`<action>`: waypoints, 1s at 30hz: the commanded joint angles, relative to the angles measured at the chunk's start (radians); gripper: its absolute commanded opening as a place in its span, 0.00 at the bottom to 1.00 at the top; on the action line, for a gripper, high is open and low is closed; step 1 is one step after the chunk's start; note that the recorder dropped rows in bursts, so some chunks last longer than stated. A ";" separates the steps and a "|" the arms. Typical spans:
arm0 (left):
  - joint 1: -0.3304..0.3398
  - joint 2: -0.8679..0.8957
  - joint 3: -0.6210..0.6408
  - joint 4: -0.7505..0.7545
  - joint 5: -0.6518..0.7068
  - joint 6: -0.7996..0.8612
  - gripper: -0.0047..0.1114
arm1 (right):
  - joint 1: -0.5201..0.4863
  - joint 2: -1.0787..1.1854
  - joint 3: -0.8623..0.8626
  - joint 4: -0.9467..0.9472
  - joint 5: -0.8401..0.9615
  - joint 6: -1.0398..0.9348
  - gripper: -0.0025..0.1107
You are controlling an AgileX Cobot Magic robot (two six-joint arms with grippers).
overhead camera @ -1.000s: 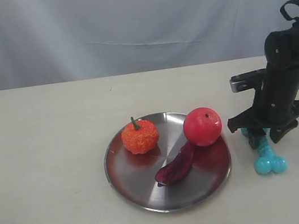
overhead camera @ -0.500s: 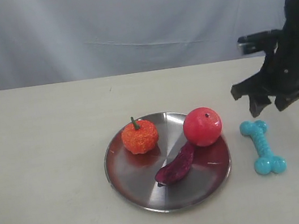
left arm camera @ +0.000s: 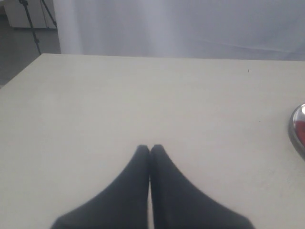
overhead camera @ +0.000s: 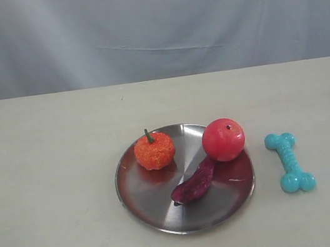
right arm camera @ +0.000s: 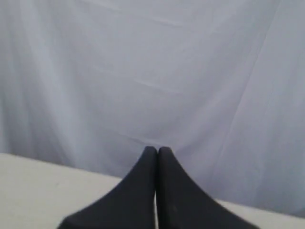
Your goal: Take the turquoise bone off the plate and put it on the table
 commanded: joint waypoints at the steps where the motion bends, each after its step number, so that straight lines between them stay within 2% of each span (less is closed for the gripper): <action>1: -0.008 -0.001 0.003 -0.001 -0.005 -0.004 0.04 | -0.006 -0.234 0.126 -0.009 -0.099 0.006 0.02; 7: -0.008 -0.001 0.003 -0.001 -0.005 -0.004 0.04 | -0.006 -0.495 0.252 -0.009 -0.125 0.010 0.02; 14: -0.008 -0.001 0.003 -0.001 -0.005 -0.004 0.04 | -0.006 -0.684 0.358 -0.009 -0.134 0.010 0.02; 22: -0.008 -0.001 0.003 -0.001 -0.005 -0.004 0.04 | -0.006 -0.756 0.393 0.000 0.007 0.013 0.02; 30: -0.008 -0.001 0.003 -0.001 -0.005 -0.004 0.04 | -0.006 -0.756 0.393 0.000 0.021 0.013 0.02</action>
